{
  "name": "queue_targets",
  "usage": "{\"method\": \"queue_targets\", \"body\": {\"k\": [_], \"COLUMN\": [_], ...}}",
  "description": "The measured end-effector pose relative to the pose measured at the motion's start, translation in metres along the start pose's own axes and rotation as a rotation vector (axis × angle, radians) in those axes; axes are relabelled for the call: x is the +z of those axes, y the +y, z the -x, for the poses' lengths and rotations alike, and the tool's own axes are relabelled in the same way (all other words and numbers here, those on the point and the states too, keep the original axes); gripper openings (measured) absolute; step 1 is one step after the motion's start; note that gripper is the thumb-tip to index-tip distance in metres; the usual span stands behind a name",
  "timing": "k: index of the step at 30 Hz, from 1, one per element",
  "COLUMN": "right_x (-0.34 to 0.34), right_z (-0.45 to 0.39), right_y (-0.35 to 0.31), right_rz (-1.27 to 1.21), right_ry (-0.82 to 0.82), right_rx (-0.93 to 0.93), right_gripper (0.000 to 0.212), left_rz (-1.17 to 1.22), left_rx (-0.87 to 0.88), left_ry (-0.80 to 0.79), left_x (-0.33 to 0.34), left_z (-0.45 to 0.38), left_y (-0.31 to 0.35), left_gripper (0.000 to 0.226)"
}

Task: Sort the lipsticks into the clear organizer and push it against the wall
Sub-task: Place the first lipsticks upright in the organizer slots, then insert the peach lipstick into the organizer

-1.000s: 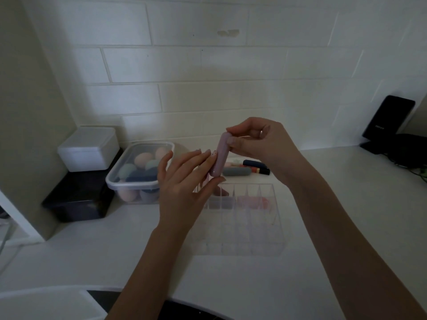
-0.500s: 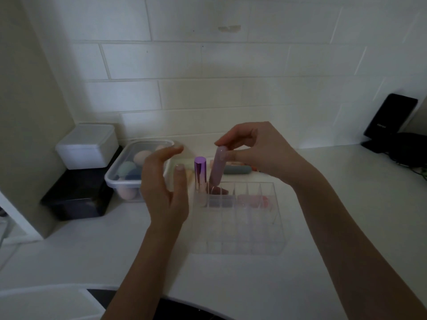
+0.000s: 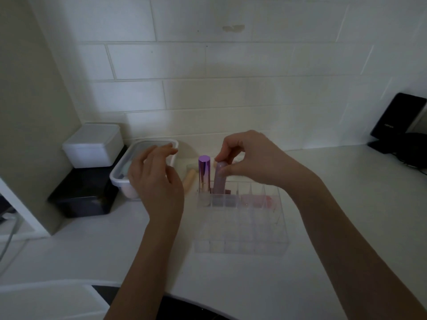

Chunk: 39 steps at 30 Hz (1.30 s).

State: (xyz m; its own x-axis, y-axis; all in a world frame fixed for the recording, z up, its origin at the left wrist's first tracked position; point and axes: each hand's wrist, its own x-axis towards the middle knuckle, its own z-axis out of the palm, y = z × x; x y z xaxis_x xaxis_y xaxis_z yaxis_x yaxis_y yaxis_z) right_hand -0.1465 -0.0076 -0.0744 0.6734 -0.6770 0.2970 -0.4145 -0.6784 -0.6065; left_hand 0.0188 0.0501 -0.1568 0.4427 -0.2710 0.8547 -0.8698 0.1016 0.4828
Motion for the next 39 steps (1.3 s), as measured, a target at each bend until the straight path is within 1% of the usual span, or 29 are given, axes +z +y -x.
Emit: {"method": "queue_targets", "body": {"k": [2,4,5,7,9,10,11,14,16,18,19,22,23,25,27,29,31,34,36,39], "right_x": [0.010,0.013,0.011,0.005,0.006,0.010,0.017,0.041,0.054,0.064,0.068,0.069,0.066,0.053,0.033,0.013,-0.002,-0.014,-0.017,-0.021], "right_z": [-0.002,-0.003,-0.005,-0.015,-0.035,-0.047,-0.058,-0.084,-0.094,-0.102,-0.105,-0.108,-0.107,-0.103,-0.091,-0.071,-0.047,-0.015,-0.003,0.007], "right_y": [0.001,0.002,0.003,0.009,0.019,0.024,0.029,0.035,0.036,0.037,0.038,0.044,0.046,0.050,0.048,0.042,0.035,0.023,0.018,0.013], "right_rz": [0.032,0.020,0.014,-0.023,-0.029,0.031,0.105,0.321,0.386,0.398,0.432,0.491,0.456,0.296,0.075,-0.162,-0.342,-0.502,-0.620,-0.753], "right_ry": [-0.069,-0.095,-0.078,0.007,0.104,0.104,0.049,-0.266,-0.420,-0.507,-0.526,-0.524,-0.490,-0.346,-0.172,-0.065,0.005,0.078,0.097,0.115], "right_rx": [0.030,0.034,0.031,0.030,0.006,-0.020,-0.049,-0.114,-0.086,-0.037,-0.045,-0.084,-0.085,-0.065,-0.032,0.009,0.014,-0.034,-0.058,-0.091], "right_gripper": [0.014,0.009,0.012,0.017,0.011,0.008,0.010,0.023,0.028,0.029,0.028,0.027,0.027,0.024,0.020,0.019,0.021,0.024,0.026,0.030], "left_rz": [-0.028,-0.061,-0.079,-0.116,-0.148,-0.157,-0.167,-0.210,-0.220,-0.195,-0.161,-0.036,0.005,0.098,0.183,0.262,0.291,0.291,0.268,0.275], "left_rx": [0.040,-0.027,-0.077,-0.166,-0.216,-0.220,-0.214,-0.159,-0.123,-0.088,-0.071,-0.062,-0.074,-0.109,-0.151,-0.174,-0.138,-0.019,0.051,0.073], "left_ry": [0.013,0.043,0.058,0.074,0.065,0.061,0.060,0.047,0.026,0.000,-0.023,-0.080,-0.092,-0.116,-0.122,-0.113,-0.127,-0.237,-0.302,-0.392], "left_x": [0.000,-0.001,-0.002,-0.003,-0.002,-0.001,0.000,0.005,0.008,0.009,0.009,0.009,0.009,0.008,0.003,-0.001,-0.004,-0.007,-0.007,-0.005], "left_z": [-0.001,-0.002,-0.002,-0.002,-0.002,-0.002,-0.002,0.001,0.002,0.001,0.000,0.000,0.001,0.002,0.002,0.002,0.000,-0.008,-0.011,-0.010], "left_y": [0.001,0.000,-0.001,-0.003,-0.005,-0.007,-0.009,-0.018,-0.022,-0.022,-0.022,-0.023,-0.024,-0.024,-0.017,-0.005,0.008,0.025,0.036,0.048], "left_gripper": [0.041,0.040,0.041,0.043,0.044,0.043,0.042,0.038,0.036,0.033,0.032,0.035,0.036,0.038,0.034,0.032,0.032,0.038,0.039,0.038]}}
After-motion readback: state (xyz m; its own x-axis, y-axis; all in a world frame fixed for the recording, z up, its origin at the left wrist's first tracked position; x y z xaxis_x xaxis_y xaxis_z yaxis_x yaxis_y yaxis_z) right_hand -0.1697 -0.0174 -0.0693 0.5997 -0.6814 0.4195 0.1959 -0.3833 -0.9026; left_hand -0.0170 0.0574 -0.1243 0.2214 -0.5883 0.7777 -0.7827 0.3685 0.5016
